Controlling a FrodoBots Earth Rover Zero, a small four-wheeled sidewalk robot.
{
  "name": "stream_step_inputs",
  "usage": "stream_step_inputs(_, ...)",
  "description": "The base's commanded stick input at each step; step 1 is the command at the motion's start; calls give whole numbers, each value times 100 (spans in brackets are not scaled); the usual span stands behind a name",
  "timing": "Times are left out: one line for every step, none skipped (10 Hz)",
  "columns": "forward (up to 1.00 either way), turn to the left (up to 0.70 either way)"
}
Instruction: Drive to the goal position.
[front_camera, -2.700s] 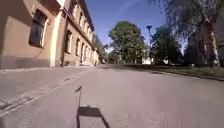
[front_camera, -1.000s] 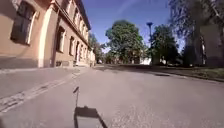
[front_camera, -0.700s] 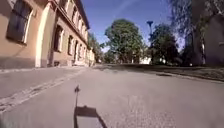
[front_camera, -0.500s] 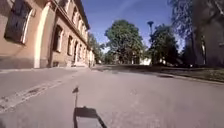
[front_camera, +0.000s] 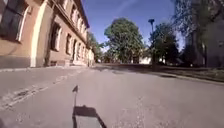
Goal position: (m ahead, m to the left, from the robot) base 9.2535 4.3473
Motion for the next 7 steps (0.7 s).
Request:
stream_step_inputs(85, 29)
stream_step_inputs(85, 34)
stream_step_inputs(85, 34)
stream_step_inputs(85, 34)
stream_step_inputs(85, 34)
stream_step_inputs(85, 34)
stream_step_inputs(85, 0)
